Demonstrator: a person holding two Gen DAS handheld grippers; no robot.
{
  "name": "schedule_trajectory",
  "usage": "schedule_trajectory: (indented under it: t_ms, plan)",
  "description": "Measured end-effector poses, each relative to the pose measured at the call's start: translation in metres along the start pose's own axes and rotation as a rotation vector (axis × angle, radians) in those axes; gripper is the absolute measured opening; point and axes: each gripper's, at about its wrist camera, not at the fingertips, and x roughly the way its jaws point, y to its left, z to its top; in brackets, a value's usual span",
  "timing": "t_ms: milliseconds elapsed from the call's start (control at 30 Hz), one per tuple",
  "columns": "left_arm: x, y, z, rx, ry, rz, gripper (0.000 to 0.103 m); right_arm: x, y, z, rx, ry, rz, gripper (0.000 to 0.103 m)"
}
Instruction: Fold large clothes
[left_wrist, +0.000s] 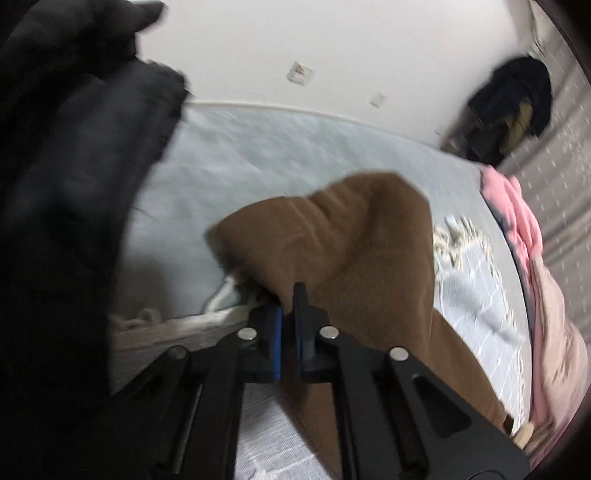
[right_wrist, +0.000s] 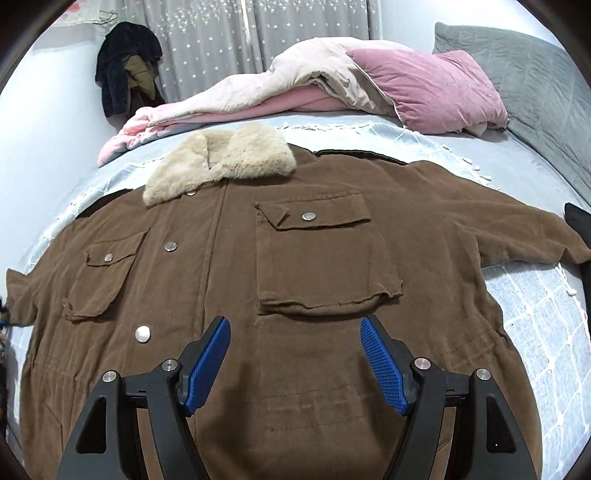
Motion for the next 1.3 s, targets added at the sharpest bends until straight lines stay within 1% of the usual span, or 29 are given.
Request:
schedule_trajectory:
  t_ms: [33, 67, 100, 133, 233, 333, 367, 433, 467, 500, 533, 633, 733, 833, 900, 933, 967, 1000, 1033, 1067, 1100, 1133, 1167, 1200, 1267, 1300]
  plan:
    - [-0.010, -0.003, -0.003, -0.003, -0.039, 0.014, 0.005, -0.001, -0.002, 0.000, 0.006, -0.003, -0.002, 0.074]
    - [-0.021, -0.005, -0.005, -0.002, -0.077, 0.010, 0.004, -0.001, -0.003, 0.001, 0.010, -0.004, 0.001, 0.074]
    - [-0.039, -0.008, -0.007, 0.007, -0.136, -0.004, 0.004, -0.002, -0.003, 0.001, 0.016, -0.006, 0.003, 0.074]
    - [-0.051, -0.011, -0.006, 0.016, -0.174, -0.022, 0.004, -0.002, -0.005, 0.001, 0.024, -0.007, 0.009, 0.074]
    - [-0.104, -0.026, -0.013, 0.073, -0.312, -0.123, 0.004, -0.004, -0.006, 0.001, 0.037, -0.008, 0.022, 0.074]
    - [-0.148, -0.049, -0.021, 0.157, -0.402, -0.240, 0.004, -0.008, -0.006, 0.002, 0.043, -0.019, 0.029, 0.074]
    - [-0.167, -0.060, -0.027, 0.202, -0.434, -0.291, 0.004, -0.009, -0.007, 0.002, 0.044, -0.023, 0.031, 0.074]
    - [-0.196, -0.080, -0.039, 0.281, -0.470, -0.384, 0.004, -0.011, -0.007, 0.002, 0.048, -0.028, 0.035, 0.074]
    - [-0.204, -0.090, -0.042, 0.308, -0.474, -0.422, 0.004, -0.012, -0.008, 0.002, 0.050, -0.030, 0.037, 0.074]
    - [-0.216, -0.098, -0.049, 0.344, -0.475, -0.469, 0.004, -0.012, -0.008, 0.002, 0.051, -0.029, 0.039, 0.074]
    - [-0.232, -0.110, -0.061, 0.395, -0.468, -0.532, 0.004, -0.012, -0.008, 0.002, 0.053, -0.029, 0.042, 0.074]
    - [-0.258, -0.140, -0.093, 0.499, -0.466, -0.637, 0.004, -0.013, -0.008, 0.003, 0.056, -0.033, 0.046, 0.074]
    - [-0.285, -0.164, -0.136, 0.613, -0.421, -0.751, 0.004, -0.013, -0.008, 0.003, 0.058, -0.035, 0.048, 0.074]
    - [-0.307, -0.174, -0.175, 0.699, -0.367, -0.822, 0.004, -0.012, -0.010, 0.004, 0.068, -0.032, 0.052, 0.074]
    - [-0.314, -0.181, -0.200, 0.745, -0.319, -0.861, 0.004, -0.011, -0.013, 0.004, 0.083, -0.025, 0.059, 0.074]
    - [-0.315, -0.185, -0.218, 0.779, -0.275, -0.886, 0.005, -0.010, -0.015, 0.005, 0.089, -0.022, 0.063, 0.074]
    - [-0.314, -0.189, -0.228, 0.809, -0.230, -0.910, 0.005, -0.009, -0.016, 0.005, 0.099, -0.019, 0.068, 0.074]
    - [-0.313, -0.194, -0.240, 0.846, -0.174, -0.936, 0.010, -0.009, -0.018, 0.006, 0.110, -0.018, 0.074, 0.074]
    - [-0.306, -0.201, -0.259, 0.930, -0.047, -0.981, 0.026, -0.008, -0.019, 0.006, 0.116, -0.018, 0.076, 0.074]
    - [-0.298, -0.212, -0.274, 1.000, 0.074, -1.019, 0.037, -0.007, -0.021, 0.007, 0.126, -0.017, 0.080, 0.074]
    - [-0.290, -0.215, -0.287, 1.065, 0.204, -1.050, 0.057, -0.007, -0.023, 0.007, 0.134, -0.015, 0.082, 0.074]
    - [-0.284, -0.212, -0.297, 1.108, 0.289, -1.059, 0.061, -0.006, -0.025, 0.007, 0.144, -0.011, 0.088, 0.074]
    - [-0.281, -0.207, -0.300, 1.133, 0.316, -1.061, 0.061, -0.005, -0.027, 0.007, 0.151, -0.007, 0.092, 0.074]
    - [-0.280, -0.202, -0.299, 1.145, 0.316, -1.061, 0.061, -0.004, -0.029, 0.007, 0.164, 0.001, 0.101, 0.074]
    - [-0.277, -0.186, -0.285, 1.152, 0.296, -1.062, 0.063, -0.003, -0.033, 0.007, 0.183, 0.015, 0.123, 0.074]
    - [-0.275, -0.180, -0.276, 1.140, 0.294, -1.059, 0.067, -0.002, -0.035, 0.006, 0.192, 0.021, 0.137, 0.074]
